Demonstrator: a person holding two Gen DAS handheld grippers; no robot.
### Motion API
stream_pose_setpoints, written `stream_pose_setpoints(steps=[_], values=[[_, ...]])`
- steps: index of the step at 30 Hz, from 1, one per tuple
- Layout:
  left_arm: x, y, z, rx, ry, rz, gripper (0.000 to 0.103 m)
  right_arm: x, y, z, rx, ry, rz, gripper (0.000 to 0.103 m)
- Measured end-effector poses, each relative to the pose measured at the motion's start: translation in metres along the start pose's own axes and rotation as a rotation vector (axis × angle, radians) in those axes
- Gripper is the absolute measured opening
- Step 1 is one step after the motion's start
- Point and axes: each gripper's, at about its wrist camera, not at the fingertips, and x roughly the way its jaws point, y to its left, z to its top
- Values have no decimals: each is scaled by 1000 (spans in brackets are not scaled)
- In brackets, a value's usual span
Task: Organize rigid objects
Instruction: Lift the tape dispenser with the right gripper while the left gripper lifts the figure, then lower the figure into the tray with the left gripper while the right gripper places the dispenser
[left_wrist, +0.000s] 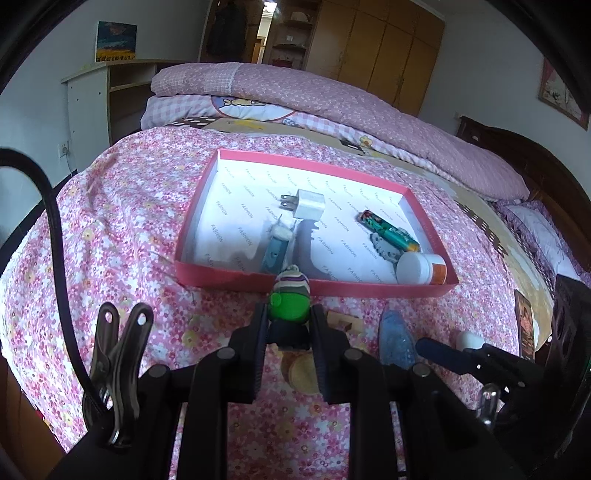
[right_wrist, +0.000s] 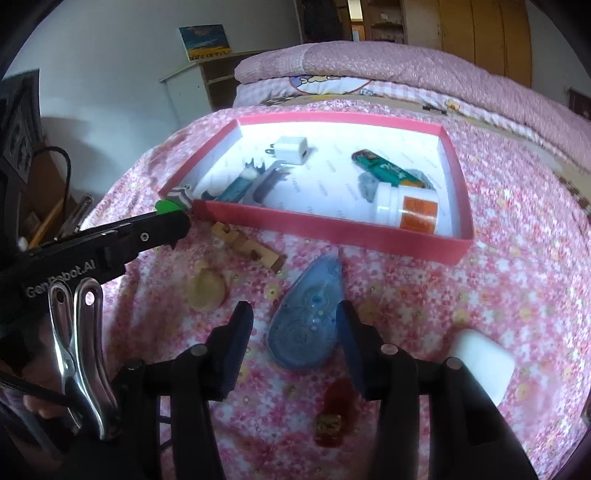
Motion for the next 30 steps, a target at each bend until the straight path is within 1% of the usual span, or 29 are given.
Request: stream_pose_setpoints(steps=[4, 6, 9, 10, 11, 12, 16, 21, 24, 30], values=[[0, 4, -1, -12, 0, 2, 23, 7, 0, 0, -16, -1, -44, 50], [0, 5, -1, -15, 0, 1, 23, 14, -9, -3, 14, 26, -32, 50], [0, 5, -3, -15, -1, 2, 23, 13, -12, -5, 9, 3, -25, 50], [1, 5, -3, -14, 0, 4, 23, 13, -12, -6, 8, -1, -26, 49], [1, 5, -4, -13, 1, 6, 23, 13, -12, -6, 10, -2, -27, 44], [1, 4, -4, -12, 1, 6, 23, 12, -13, -7, 14, -5, -31, 42], [1, 4, -4, -14, 3, 7, 23, 8, -17, -10, 38, -14, 3, 42], [1, 3, 1, -2, -2, 14, 23, -2, -18, -9, 49, -35, 65, 42], [2, 2, 9, 11, -8, 17, 23, -11, -15, -3, 46, -63, 77, 42], [4, 1, 35, 37, -31, 28, 23, -20, -17, 13, 54, -88, 100, 42]])
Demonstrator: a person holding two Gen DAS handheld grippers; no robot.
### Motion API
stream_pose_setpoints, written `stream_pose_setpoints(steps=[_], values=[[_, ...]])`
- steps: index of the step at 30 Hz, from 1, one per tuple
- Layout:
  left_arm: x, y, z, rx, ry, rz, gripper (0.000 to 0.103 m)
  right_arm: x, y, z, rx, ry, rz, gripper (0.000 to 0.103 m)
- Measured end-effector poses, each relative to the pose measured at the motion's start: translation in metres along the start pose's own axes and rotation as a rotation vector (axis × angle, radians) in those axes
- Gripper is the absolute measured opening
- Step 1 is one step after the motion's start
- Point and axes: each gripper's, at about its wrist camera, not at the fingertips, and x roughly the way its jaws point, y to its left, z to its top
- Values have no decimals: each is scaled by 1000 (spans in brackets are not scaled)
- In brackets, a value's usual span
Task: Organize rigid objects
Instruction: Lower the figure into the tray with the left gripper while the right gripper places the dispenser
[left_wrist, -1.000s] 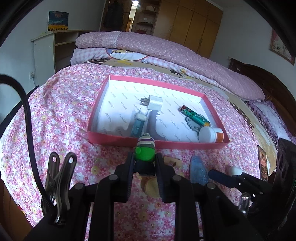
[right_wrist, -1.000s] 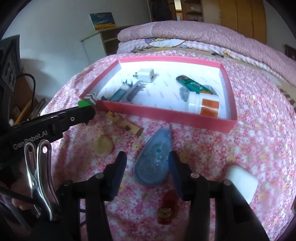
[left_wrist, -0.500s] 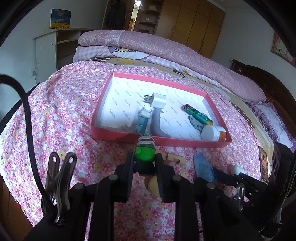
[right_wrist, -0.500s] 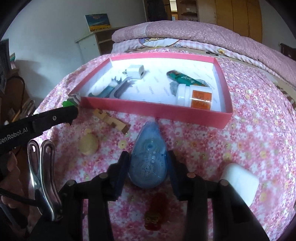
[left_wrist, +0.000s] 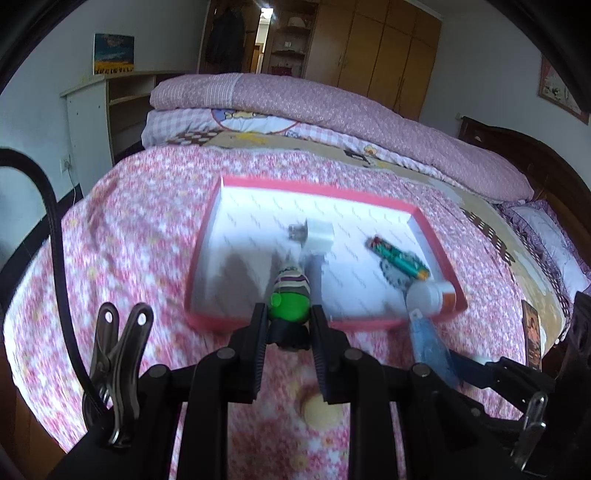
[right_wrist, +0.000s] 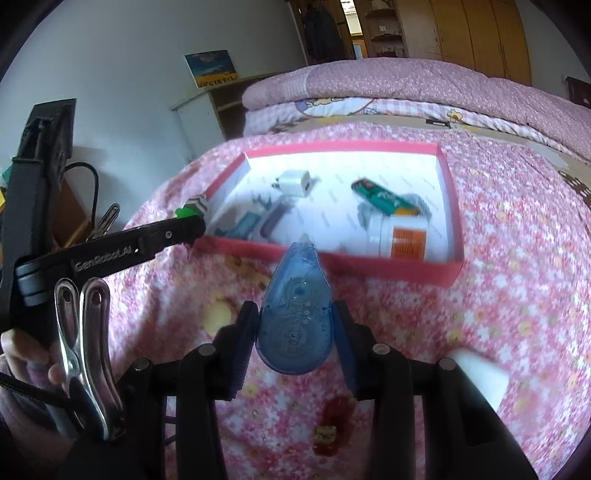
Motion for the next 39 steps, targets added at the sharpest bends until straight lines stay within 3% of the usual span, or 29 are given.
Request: stream_pose_setpoints(steps=[6, 14, 23, 35, 39], values=[[-3, -3, 31, 37, -46, 14, 23, -9, -5, 34, 6, -56, 0, 42], [18, -3, 48, 21, -40, 19, 23, -9, -14, 80, 29, -141, 12, 42], [61, 5, 33, 9, 43, 35, 23, 25, -27, 78, 57, -71, 37, 42], [73, 5, 26, 32, 60, 23, 24, 51, -30, 75, 56, -21, 14, 42], [73, 4, 26, 35, 63, 20, 34, 55, -34, 77, 76, -12, 1, 42]])
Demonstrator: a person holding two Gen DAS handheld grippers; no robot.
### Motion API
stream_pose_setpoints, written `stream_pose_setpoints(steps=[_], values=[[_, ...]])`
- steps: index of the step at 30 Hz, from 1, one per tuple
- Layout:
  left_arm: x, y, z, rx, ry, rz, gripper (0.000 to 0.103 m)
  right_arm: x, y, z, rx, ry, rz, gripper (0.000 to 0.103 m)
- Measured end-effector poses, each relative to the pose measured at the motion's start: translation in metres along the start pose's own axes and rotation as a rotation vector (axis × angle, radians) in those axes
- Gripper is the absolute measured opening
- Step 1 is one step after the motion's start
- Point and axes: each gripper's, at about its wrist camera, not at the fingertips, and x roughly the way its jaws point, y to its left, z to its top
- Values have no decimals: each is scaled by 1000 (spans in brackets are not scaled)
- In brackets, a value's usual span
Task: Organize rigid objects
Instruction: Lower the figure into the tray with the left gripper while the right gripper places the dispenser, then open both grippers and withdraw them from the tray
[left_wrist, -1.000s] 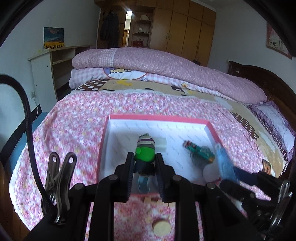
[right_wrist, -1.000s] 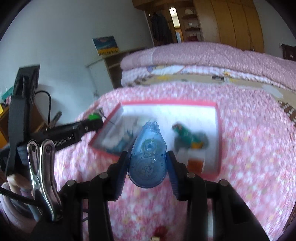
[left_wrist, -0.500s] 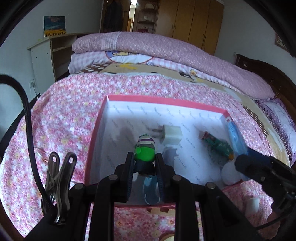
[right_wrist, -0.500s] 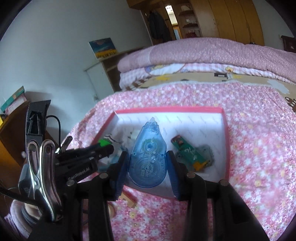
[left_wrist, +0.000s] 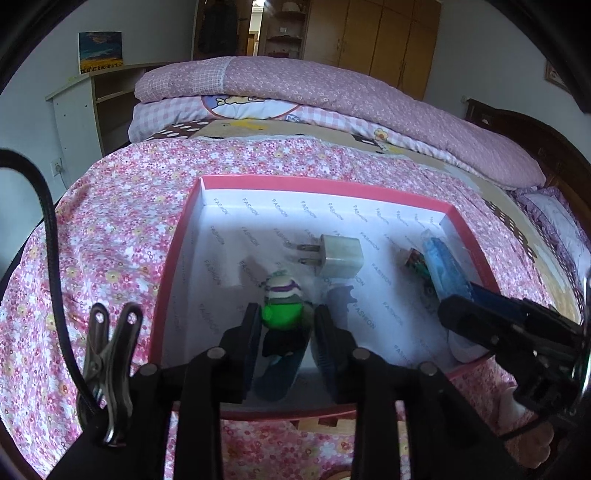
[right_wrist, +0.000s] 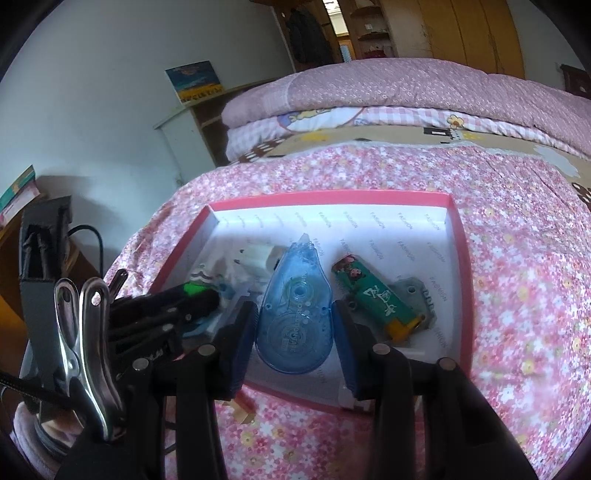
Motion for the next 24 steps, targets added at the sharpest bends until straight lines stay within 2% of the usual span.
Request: stream_pose_setpoints(steps=[4, 6, 17, 24], values=[[-3, -1, 0, 5, -5, 3, 44, 0, -4, 1, 11, 2, -14, 44], [-6, -2, -1, 3, -9, 10, 46, -2, -4, 1, 10, -3, -23, 49], [-36, -12, -5, 39, -64, 11, 47, -23, 4, -9, 6, -24, -18, 49], [-59, -17, -18, 24, -82, -13, 47, -48, 12, -26, -30, -41, -10, 49]])
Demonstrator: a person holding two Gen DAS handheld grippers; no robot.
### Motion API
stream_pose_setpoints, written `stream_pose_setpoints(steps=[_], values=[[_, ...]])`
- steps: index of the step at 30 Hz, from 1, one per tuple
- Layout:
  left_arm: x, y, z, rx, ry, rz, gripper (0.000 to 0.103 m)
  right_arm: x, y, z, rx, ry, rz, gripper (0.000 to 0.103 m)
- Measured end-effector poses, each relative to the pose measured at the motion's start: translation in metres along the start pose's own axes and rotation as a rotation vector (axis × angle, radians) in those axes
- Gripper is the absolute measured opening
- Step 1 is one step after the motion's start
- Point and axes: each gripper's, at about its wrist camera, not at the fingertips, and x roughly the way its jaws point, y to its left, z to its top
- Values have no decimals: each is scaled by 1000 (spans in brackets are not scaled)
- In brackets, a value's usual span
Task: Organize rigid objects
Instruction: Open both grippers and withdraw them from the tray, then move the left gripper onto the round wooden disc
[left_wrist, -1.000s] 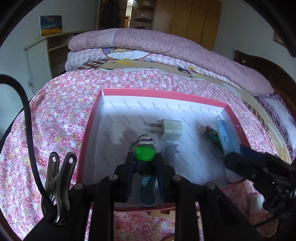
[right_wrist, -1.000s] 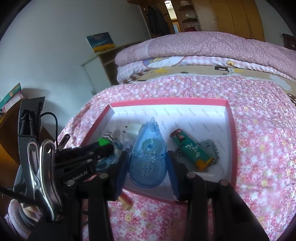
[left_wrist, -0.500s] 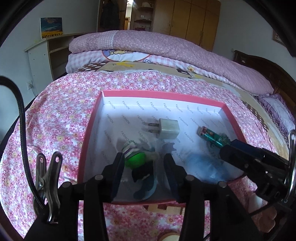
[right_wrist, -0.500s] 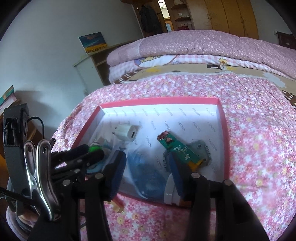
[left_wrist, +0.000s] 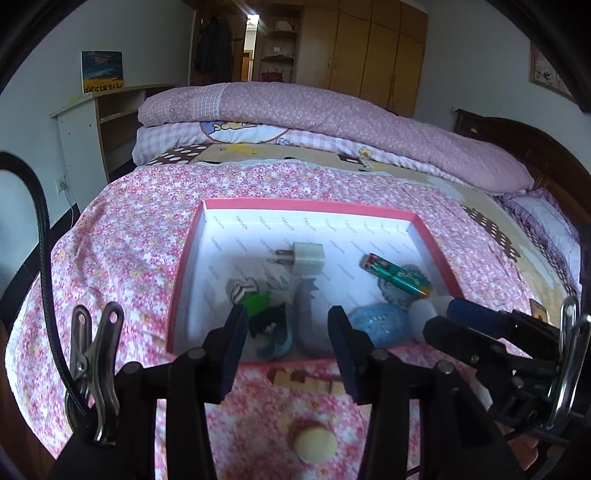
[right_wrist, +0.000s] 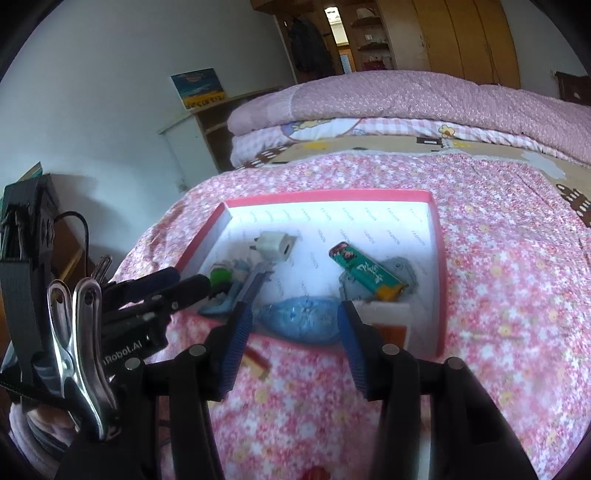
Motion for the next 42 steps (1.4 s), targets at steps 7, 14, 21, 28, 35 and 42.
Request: stream_pose_setpoints(steps=[7, 14, 21, 28, 35, 42], values=[[-18, -9, -21, -7, 3, -15, 47, -21, 5, -21, -25, -4, -16, 49], [-28, -11, -42, -18, 23, -22, 47, -35, 5, -47, -26, 10, -16, 49], [-34, -12, -58, -20, 41, -27, 47, -47, -2, -71, -17, 32, -34, 49], [-31, -13, -74, -12, 73, -35, 47, -57, -12, -94, 6, 58, -52, 49], [-26, -14, -86, -22, 107, -57, 47, -65, -15, -109, -14, 74, -62, 50], [-17, -19, -91, -16, 120, -59, 47, -67, -13, -120, -49, 88, -61, 49]])
